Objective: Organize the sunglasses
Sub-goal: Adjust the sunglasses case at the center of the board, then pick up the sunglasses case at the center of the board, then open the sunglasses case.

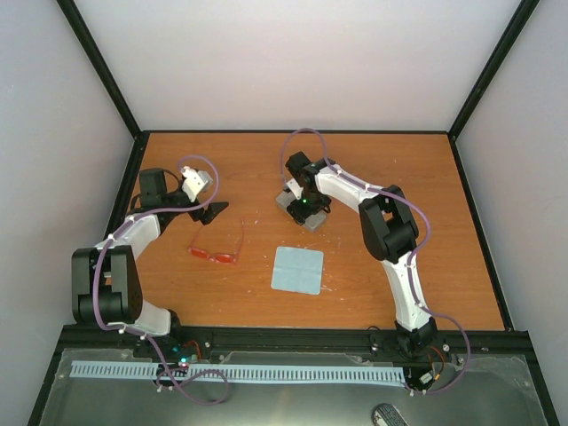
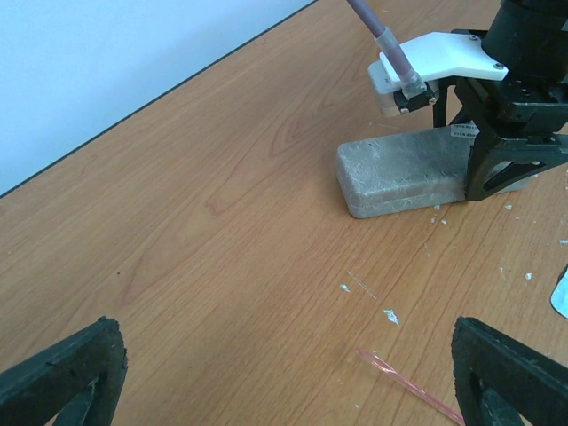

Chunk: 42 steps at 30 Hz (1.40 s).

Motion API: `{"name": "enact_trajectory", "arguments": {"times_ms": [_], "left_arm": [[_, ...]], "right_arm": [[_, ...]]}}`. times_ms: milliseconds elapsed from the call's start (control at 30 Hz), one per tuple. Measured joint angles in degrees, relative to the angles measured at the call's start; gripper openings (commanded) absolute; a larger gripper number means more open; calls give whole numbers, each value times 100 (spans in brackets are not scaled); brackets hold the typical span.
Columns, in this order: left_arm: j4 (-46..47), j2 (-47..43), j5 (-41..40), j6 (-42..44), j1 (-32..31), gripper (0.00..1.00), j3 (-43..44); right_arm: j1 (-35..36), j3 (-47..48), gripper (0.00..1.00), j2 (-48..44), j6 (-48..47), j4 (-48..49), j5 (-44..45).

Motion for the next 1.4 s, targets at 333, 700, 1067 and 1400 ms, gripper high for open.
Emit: {"name": "enact_trajectory", "arguments": {"times_ms": [333, 700, 1067, 1400], "left_arm": [[9, 0, -2, 0, 0, 99, -22], [11, 0, -4, 7, 0, 99, -22], [-17, 0, 157, -94, -133, 97, -11], [173, 9, 278, -837, -817, 98, 50]], "right_arm": [[-52, 35, 79, 0, 7, -15, -61], [-214, 138, 50, 0, -4, -63, -155], [-249, 321, 23, -90, 127, -201, -695], [-391, 267, 14, -1137, 721, 468, -2951]]}}
